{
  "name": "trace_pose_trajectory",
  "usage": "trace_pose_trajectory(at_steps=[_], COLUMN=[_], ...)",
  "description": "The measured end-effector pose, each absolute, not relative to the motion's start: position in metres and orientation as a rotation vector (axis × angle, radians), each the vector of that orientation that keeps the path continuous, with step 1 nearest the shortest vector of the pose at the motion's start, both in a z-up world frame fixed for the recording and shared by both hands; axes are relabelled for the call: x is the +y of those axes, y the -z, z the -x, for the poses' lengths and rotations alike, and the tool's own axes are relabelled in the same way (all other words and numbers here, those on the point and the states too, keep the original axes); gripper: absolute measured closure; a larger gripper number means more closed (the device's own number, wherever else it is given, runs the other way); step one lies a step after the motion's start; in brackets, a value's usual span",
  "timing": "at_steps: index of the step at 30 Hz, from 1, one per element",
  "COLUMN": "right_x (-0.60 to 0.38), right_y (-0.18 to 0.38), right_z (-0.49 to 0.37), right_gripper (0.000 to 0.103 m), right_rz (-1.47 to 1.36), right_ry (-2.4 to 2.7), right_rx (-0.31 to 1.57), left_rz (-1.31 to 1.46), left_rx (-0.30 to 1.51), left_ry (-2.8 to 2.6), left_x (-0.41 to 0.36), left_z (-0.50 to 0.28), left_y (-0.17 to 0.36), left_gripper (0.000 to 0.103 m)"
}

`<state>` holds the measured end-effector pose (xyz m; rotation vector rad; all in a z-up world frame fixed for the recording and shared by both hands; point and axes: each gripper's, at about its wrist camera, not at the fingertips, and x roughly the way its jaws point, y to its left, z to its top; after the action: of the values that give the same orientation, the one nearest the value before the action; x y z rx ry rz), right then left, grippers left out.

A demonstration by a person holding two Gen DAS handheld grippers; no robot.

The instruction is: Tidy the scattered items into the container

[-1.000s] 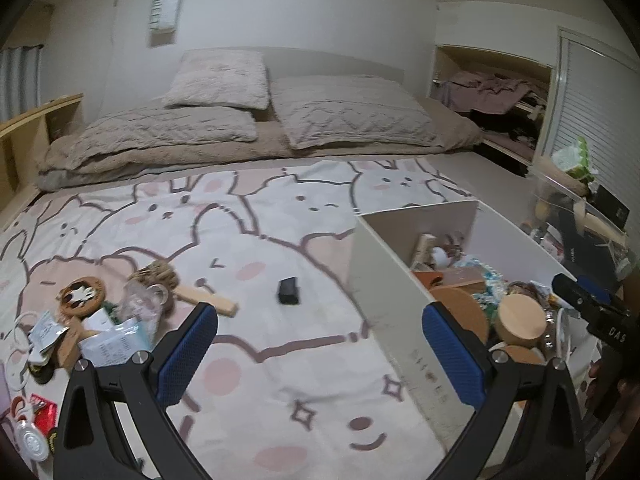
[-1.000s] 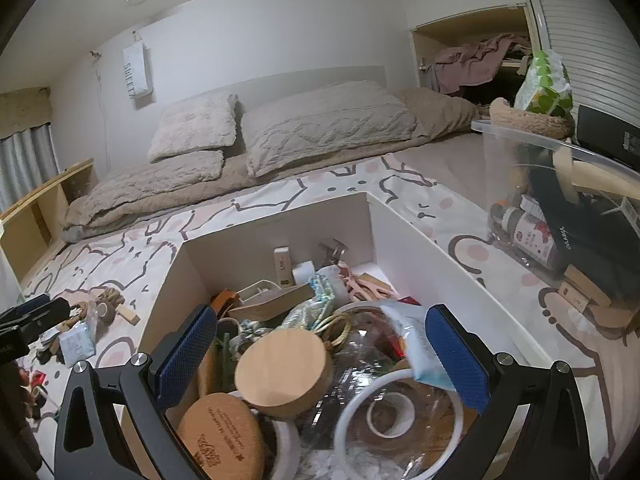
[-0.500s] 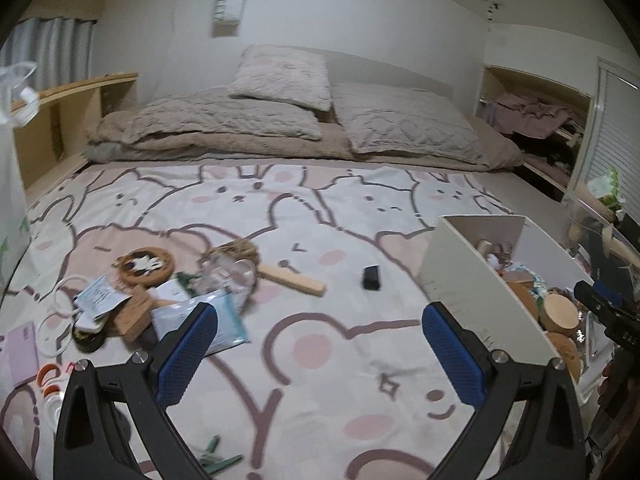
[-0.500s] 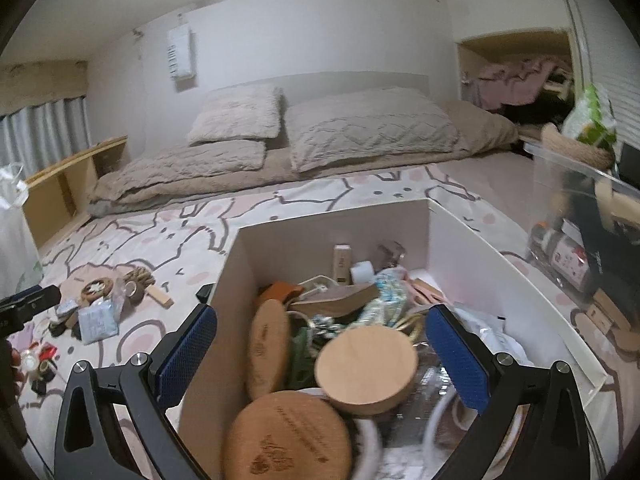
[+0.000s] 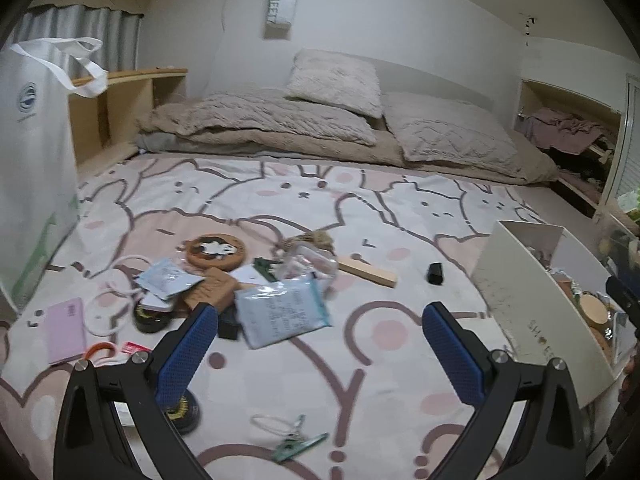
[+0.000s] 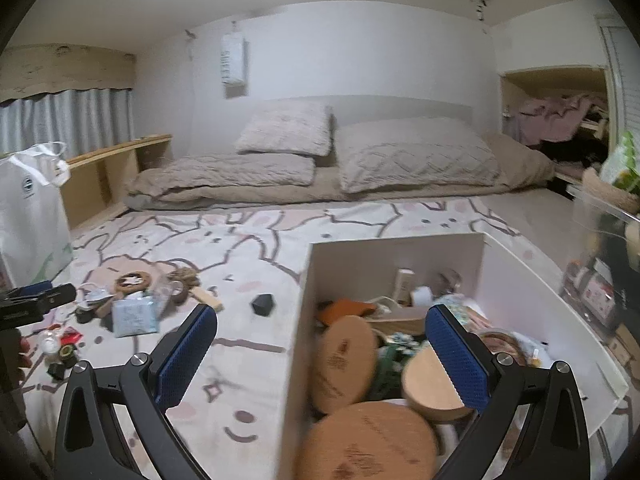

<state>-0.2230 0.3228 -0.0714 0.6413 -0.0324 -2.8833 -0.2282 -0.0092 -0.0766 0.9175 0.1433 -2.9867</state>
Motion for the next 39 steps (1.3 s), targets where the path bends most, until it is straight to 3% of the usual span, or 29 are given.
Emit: trace_pose_trajectory(at_steps=[19,33,39], right_x=[0.224,0.195,0.190], right_y=[0.099,0.143,0.162], right_z=[0.205,0.218,0.225], right_gripper=[0.000,0.000,0.000], right_rz=[-0.619,-0.803,-0.894], right_ry=[2.672,2.555,2.503], right_rx=[0.300,0.368,0.395], left_rz=[-0.974,-1.260,-1.366], left_rx=[0.111,0.130,0.007], left_ry=[2.935,2.861,2.818], left_x=[-0.041,-0.035,-0.018], left_z=[0.209,0.220,0.223], left_y=[0.104,0.152,0.171], left_gripper=[0.000,0.000,0.000])
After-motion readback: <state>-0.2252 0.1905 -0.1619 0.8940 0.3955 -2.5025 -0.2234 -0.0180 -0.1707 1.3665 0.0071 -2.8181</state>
